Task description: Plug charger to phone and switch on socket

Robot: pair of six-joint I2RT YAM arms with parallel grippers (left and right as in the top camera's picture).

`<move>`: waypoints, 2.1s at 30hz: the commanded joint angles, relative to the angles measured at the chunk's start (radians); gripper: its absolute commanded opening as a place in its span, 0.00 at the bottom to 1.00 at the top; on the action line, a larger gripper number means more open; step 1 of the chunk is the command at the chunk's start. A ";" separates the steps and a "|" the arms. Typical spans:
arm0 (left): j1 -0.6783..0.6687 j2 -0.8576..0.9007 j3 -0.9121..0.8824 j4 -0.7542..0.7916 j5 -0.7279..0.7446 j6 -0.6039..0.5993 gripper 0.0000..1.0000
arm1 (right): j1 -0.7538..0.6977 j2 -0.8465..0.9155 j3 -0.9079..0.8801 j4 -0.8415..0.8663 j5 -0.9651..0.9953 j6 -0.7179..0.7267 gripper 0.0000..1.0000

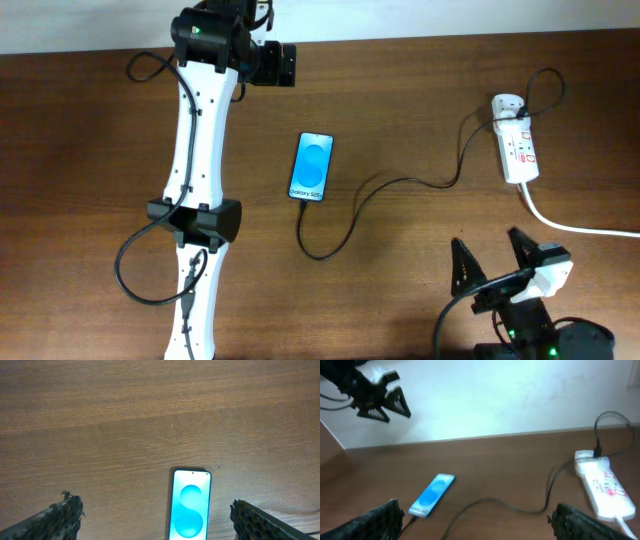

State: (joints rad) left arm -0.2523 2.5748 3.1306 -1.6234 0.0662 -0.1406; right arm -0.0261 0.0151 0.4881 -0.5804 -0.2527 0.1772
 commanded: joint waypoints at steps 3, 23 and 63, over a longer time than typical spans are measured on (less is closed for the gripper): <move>0.006 -0.008 0.002 0.001 -0.011 -0.012 0.99 | 0.021 -0.011 -0.142 0.217 -0.002 -0.069 0.98; 0.006 -0.008 0.002 0.001 -0.011 -0.012 0.99 | 0.020 -0.011 -0.483 0.797 0.082 -0.073 0.98; 0.006 -0.008 0.002 0.001 -0.011 -0.012 0.99 | 0.019 -0.011 -0.483 0.505 0.142 -0.162 0.98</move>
State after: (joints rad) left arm -0.2523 2.5748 3.1306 -1.6234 0.0662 -0.1406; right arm -0.0158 0.0128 0.0105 -0.0639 -0.1272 0.0044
